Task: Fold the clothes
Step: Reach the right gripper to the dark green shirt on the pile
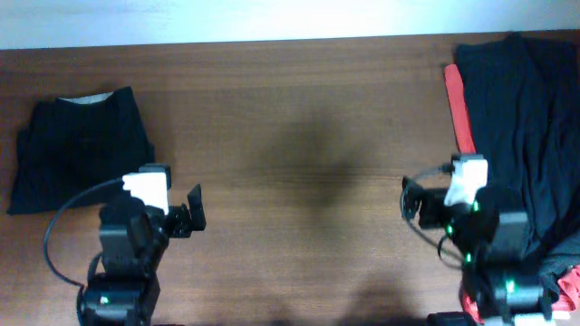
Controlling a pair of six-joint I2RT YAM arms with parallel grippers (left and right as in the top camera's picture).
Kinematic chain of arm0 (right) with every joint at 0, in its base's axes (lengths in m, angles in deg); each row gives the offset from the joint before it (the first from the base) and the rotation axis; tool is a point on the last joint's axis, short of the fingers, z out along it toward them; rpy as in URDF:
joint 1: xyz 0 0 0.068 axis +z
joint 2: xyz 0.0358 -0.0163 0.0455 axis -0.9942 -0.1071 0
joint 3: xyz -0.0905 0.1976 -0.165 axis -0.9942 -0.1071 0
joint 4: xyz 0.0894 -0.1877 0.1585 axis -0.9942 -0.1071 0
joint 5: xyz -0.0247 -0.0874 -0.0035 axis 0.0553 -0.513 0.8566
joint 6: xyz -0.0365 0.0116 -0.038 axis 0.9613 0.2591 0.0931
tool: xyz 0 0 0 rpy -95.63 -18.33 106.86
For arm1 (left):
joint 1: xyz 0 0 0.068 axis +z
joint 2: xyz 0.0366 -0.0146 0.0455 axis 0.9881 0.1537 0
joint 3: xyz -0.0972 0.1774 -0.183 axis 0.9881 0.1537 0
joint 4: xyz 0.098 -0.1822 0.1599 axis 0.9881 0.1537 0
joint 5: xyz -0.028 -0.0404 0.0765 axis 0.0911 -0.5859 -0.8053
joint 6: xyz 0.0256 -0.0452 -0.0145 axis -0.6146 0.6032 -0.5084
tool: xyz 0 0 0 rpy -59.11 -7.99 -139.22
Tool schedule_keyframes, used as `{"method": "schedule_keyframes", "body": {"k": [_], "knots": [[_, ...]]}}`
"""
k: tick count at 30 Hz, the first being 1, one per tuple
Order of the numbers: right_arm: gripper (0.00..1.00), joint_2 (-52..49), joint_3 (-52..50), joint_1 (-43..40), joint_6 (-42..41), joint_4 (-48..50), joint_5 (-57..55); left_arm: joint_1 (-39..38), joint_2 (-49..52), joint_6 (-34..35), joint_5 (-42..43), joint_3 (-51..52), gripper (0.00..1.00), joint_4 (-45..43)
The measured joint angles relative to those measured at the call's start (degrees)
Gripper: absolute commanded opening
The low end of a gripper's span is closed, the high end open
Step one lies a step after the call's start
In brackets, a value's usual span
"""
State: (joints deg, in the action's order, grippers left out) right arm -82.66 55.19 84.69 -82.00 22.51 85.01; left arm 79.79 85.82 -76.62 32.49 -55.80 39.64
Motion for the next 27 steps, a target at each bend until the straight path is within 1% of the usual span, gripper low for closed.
{"method": "schedule_keyframes", "body": {"k": [2, 5, 8, 10, 13, 15, 18, 22, 24, 26, 27], "knots": [[0.99, -7.6, 6.1, 0.0, 1.3, -6.1, 0.0, 0.0, 1.9, 0.0, 0.0, -2.0, 0.99, 1.7], [0.99, -17.2, 12.3, 0.0, 2.9, -11.2, -0.1, 0.0, 3.2, 0.0, 0.0, -3.3, 0.99, 2.7], [0.99, -25.5, 15.6, 0.0, 3.8, -11.6, -0.6, 0.0, 3.3, 0.0, 0.0, -3.5, 0.99, 3.1], [0.99, -29.5, 15.8, -0.1, 4.0, -12.0, -2.5, 0.0, 3.3, 0.0, 0.0, -3.5, 0.99, 3.1], [0.99, -35.6, 15.8, -2.6, 0.5, -12.7, -7.9, 0.0, 3.3, 0.0, 0.0, -3.5, 0.99, 3.2], [0.99, -38.2, 15.9, -5.7, -0.9, -13.2, -9.8, 0.0, 3.3, 0.0, 0.0, -3.5, 0.99, 3.2], [0.92, -42.4, 15.9, -10.9, -2.3, -13.0, -11.8, 0.0, 3.3, 0.0, 0.0, -3.5, 0.99, 3.2], [0.92, -45.6, 15.9, -16.0, -3.1, -11.7, -13.1, 0.0, 3.3, 0.0, 0.0, -3.5, 0.99, 3.2], [0.9, -47.6, 15.9, -18.6, -3.1, -11.6, -13.6, 0.0, 3.3, 0.0, 0.0, -3.5, 0.99, 3.2], [0.9, -48.6, 15.9, -19.8, -3.2, -11.3, -13.7, 0.0, 3.3, 0.0, 0.0, -3.5, 0.99, 3.2], [0.88, -49.2, 15.9, -20.3, -3.3, -11.2, -13.7, 0.0, 3.3, 0.0, 0.0, -3.5, 0.99, 3.2]]}}
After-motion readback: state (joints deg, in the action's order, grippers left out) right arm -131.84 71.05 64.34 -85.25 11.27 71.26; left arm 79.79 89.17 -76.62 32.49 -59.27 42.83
